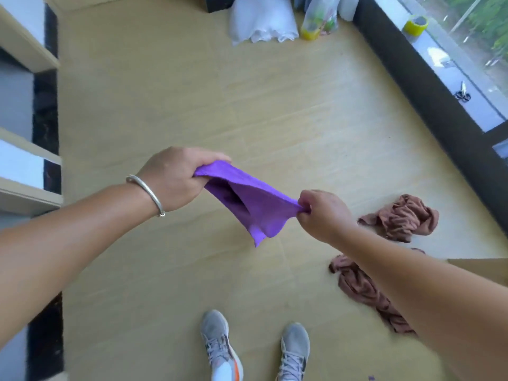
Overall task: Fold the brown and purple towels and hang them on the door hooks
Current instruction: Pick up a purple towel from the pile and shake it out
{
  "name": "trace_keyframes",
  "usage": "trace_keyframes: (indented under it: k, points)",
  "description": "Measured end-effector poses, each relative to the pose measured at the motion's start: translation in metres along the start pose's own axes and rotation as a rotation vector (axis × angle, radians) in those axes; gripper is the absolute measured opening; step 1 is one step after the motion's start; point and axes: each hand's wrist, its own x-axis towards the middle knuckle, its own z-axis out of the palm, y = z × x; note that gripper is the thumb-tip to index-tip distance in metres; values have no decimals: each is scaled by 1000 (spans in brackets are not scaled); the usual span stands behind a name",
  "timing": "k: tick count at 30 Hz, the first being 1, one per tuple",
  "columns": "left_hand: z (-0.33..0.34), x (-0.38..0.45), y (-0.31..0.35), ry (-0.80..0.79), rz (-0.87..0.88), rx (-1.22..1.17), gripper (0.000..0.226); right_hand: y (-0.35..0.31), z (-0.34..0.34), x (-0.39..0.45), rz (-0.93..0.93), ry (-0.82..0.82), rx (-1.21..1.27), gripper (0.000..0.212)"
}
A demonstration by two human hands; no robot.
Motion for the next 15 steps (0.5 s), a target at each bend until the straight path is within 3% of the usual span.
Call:
trace_keyframes:
  k: [3,5,9,12,15]
  points:
    - [-3,-35,-72,97,-115,-98,36,-36,15,19,-90,82,84,16]
    - [0,-52,-114,159,-231,-105,26,-68,24,35,-121,63,55,13]
    - [-5,-59,-186,210,-446,-28,13,-136,40,80,-153,-45,-182,25]
    - [-24,-52,-229,194,-490,35,12,-180,46,119,-179,-72,-327,38]
    - [-53,-40,-262,211,-470,116,13,-221,43,156,-234,-110,-568,37]
